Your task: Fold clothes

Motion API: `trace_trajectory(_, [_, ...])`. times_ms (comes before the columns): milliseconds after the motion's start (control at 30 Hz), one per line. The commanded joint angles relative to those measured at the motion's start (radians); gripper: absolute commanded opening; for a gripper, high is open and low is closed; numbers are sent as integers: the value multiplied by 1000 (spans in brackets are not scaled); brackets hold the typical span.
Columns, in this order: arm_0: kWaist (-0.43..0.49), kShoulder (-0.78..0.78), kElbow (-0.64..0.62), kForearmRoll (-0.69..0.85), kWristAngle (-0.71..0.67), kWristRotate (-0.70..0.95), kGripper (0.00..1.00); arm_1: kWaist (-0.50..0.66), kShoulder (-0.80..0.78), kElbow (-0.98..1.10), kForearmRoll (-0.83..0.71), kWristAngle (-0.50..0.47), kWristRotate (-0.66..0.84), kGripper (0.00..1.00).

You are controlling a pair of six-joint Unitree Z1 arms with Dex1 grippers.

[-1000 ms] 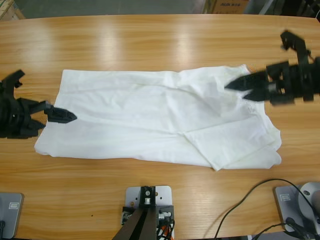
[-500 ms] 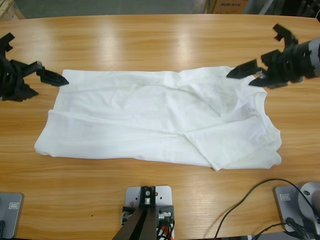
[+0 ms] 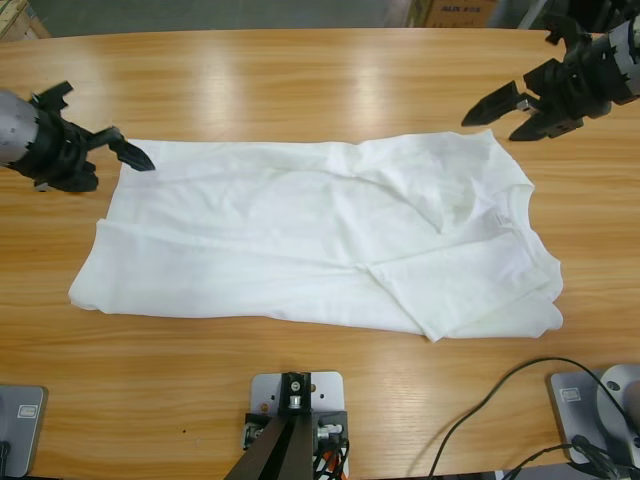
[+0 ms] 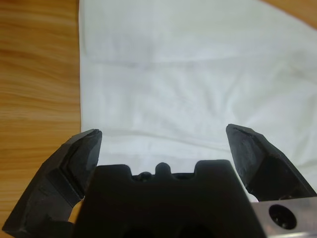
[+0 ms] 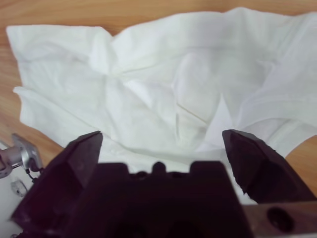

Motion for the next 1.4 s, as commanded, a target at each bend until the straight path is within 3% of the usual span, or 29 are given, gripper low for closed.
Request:
trace_trajectory(33, [95,94,-3,-8,-65,12,944,-13,53,7,12,-27,-15,996])
trace_trajectory(267, [149,64,0,-73,-117,13,908,-13,44,88,-19,-45,-41,996])
trace_trajectory(600, [190,151,26,-177,-168,15,908,4,59,124,-49,-48,-42,991])
trace_trajectory(1400, [220,216,69,-199,-171,19,908,4,72,129,-59,-51,-42,991])
